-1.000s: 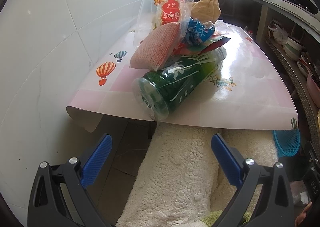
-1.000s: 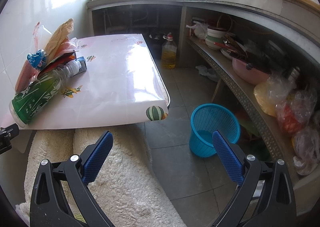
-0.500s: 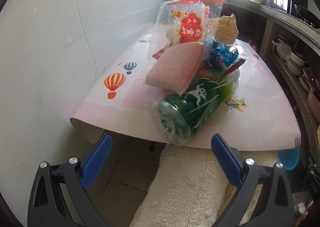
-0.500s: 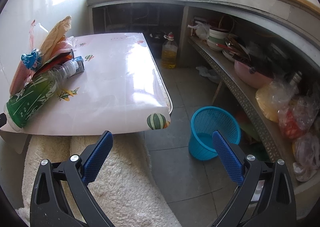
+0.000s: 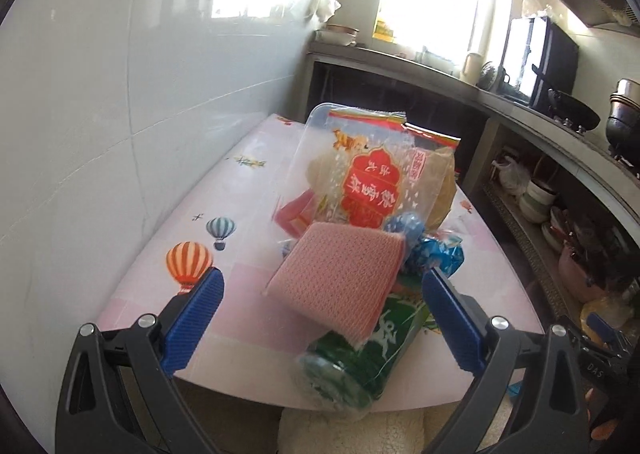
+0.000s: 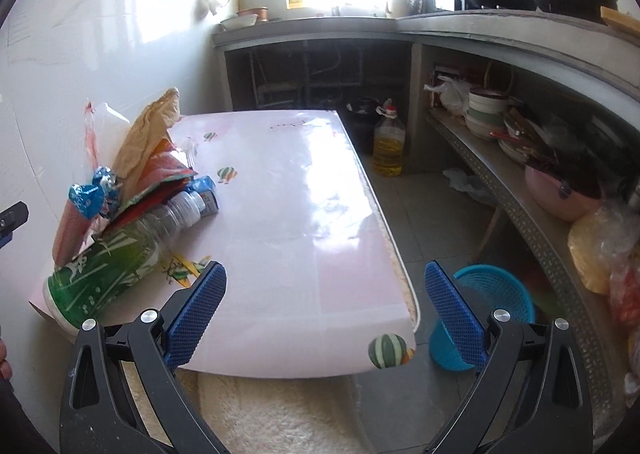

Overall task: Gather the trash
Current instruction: 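Move the left tool to the pink sponge while the right tool approaches the crumpled tan paper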

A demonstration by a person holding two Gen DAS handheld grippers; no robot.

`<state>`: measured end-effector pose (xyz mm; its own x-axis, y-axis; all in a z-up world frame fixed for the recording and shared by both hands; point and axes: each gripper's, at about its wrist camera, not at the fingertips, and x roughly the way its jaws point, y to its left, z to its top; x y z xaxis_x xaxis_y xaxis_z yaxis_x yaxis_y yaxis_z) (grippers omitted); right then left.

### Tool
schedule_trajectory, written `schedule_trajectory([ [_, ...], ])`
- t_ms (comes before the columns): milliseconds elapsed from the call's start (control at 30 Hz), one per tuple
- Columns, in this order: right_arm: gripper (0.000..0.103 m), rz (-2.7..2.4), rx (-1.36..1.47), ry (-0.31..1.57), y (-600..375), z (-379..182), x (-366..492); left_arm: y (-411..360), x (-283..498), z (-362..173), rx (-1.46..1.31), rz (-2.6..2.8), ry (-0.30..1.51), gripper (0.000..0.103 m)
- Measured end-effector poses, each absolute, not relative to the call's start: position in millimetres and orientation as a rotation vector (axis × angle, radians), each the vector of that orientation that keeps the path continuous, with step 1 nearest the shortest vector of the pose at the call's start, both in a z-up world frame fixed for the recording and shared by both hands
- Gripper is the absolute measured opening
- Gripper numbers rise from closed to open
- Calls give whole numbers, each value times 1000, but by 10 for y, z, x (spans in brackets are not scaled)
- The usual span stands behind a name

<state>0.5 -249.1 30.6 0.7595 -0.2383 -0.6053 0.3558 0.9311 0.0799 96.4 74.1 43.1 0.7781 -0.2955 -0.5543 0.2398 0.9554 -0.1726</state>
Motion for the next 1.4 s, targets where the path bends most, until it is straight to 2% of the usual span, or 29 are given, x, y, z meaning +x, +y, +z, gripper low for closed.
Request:
schedule_trajectory([
  [367, 95, -205, 183, 670, -2294, 286, 318, 661, 1775, 113, 12, -559, 830, 97],
  [567, 95, -199, 190, 711, -2262, 221, 420, 531, 1750, 80, 88, -552, 853, 97],
  [767, 95, -176, 176, 733, -2171, 199, 519, 279, 1652, -83, 295, -491, 827, 97],
  [1100, 95, -150, 164, 722, -2104, 268, 556, 1025, 1690, 77, 10, -405, 805, 97],
  [1233, 95, -52, 188, 670, -2052, 461, 655, 1273, 1539, 42, -83, -383, 792, 97],
  [1400, 95, 179, 333, 665, -1965, 702, 973, 1378, 1412, -30, -129, -354, 789, 89],
])
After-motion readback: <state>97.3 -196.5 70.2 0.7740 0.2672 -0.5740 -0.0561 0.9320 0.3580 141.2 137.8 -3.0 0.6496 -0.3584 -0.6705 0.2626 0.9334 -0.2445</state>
